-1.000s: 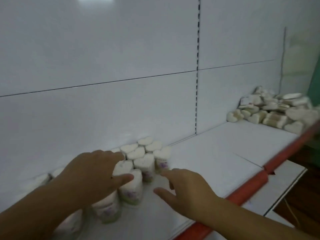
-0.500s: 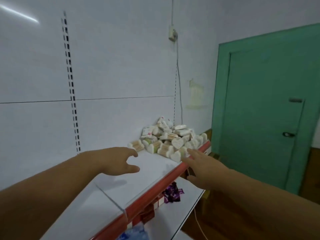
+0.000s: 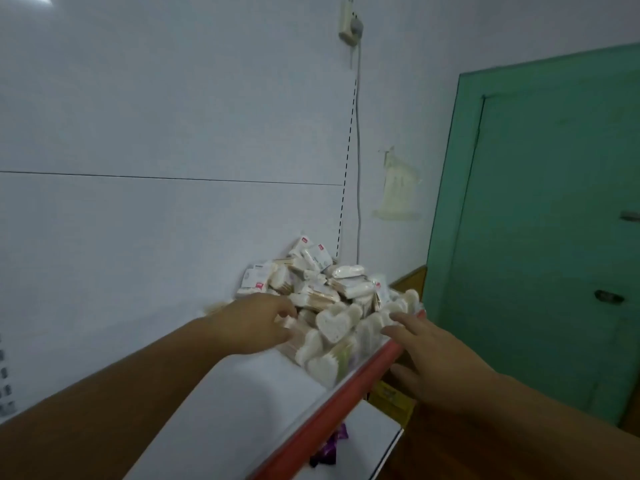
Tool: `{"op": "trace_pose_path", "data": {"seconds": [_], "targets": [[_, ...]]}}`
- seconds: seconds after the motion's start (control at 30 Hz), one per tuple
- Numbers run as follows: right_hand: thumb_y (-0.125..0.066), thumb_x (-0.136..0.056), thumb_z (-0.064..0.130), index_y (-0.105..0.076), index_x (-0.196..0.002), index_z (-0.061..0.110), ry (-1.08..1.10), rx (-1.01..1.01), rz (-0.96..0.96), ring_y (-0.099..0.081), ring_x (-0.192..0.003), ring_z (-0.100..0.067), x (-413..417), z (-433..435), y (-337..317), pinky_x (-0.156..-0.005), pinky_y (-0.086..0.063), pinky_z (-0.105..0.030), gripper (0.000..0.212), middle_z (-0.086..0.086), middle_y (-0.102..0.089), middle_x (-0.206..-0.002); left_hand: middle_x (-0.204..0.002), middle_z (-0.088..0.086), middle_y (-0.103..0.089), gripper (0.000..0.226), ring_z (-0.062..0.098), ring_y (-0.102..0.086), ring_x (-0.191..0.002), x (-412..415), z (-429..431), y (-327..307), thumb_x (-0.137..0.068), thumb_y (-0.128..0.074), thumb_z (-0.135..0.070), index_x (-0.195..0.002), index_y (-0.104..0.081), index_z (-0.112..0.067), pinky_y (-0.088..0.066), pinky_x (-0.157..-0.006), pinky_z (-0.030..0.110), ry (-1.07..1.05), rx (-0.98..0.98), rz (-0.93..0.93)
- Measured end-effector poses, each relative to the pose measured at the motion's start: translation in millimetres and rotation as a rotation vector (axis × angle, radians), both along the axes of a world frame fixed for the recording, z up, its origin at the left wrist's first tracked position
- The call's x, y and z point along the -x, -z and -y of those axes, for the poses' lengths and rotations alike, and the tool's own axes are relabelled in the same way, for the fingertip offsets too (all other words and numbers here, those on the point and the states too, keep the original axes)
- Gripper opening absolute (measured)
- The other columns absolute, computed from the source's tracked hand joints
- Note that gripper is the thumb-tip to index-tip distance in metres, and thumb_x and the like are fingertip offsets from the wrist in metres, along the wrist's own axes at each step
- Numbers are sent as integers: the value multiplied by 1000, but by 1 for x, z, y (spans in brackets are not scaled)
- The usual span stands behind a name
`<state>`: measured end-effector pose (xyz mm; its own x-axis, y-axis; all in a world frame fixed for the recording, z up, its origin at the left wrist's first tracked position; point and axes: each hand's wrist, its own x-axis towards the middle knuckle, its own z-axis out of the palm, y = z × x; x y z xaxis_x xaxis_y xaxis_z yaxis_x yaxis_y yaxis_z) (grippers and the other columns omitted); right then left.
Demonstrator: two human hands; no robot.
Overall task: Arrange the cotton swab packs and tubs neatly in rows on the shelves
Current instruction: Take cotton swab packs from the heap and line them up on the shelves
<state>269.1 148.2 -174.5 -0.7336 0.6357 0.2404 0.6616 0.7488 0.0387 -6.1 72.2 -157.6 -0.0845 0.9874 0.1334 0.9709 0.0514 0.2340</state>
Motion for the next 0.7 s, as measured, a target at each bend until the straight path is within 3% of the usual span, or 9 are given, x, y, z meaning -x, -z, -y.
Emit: {"op": "trace_pose_path", "data": {"seconds": [0.13,0.23,0.37,0.47,0.57,0.63,0.7], "targets": [[-47,-96,40,-34,-143,34,-11,-8,-17,-28,-137,-10,23,-66,-22,-113,-27,-28,49,11,-27,-152,-114,-9,-63,27,7,-59,-102,24,-66,-2,-86,-66,-26,-113,-63,-28,-42,-85,17,-58,-134,189],[-50,-95,39,-40,-140,30,11,7,-128,-40,-126,-8,40,-111,-37,-101,-31,-21,47,10,-40,-143,-93,-7,-68,13,11,-63,-85,28,-110,-13,-85,-67,-17,-91,-65,-29,-47,-76,20,-93,-278,378],[-56,-94,34,-49,-133,24,-18,89,-251,-48,-111,-8,68,-160,-38,-89,-34,-17,41,7,-49,-134,-74,-4,-69,22,17,-66,-70,21,-147,-15,-83,-66,-13,-75,-65,-33,-53,-67,29,-109,-317,489],[-58,-92,31,-59,-122,19,-64,99,-252,-52,-111,-13,91,-198,-39,-97,-41,-27,32,3,-56,-127,-62,-7,-68,23,6,-65,-56,15,-161,-15,-86,-64,-9,-73,-67,-28,-50,-54,20,-114,-360,626],[-60,-88,42,-61,-124,26,-127,162,-110,-52,-116,-16,109,-229,-39,-100,-42,-39,39,6,-58,-125,-53,-6,-65,21,6,-56,-44,4,-168,-18,-90,-60,-5,-75,-69,-16,-40,-44,15,-184,-492,799],[-60,-88,47,-63,-121,31,-190,132,-35,-54,-112,-14,113,-245,-41,-97,-43,-36,37,10,-62,-119,-51,-5,-63,17,5,-52,-40,-6,-167,-22,-91,-58,-4,-81,-70,-9,-36,-39,12,-210,-549,869],[-54,-93,45,-69,-109,26,-275,112,-119,-59,-94,-11,115,-259,-50,-83,-47,-30,29,6,-69,-103,-58,-1,-66,16,5,-56,-49,-12,-165,-22,-91,-58,-2,-84,-70,-9,-39,-43,12,-212,-598,933]]}}
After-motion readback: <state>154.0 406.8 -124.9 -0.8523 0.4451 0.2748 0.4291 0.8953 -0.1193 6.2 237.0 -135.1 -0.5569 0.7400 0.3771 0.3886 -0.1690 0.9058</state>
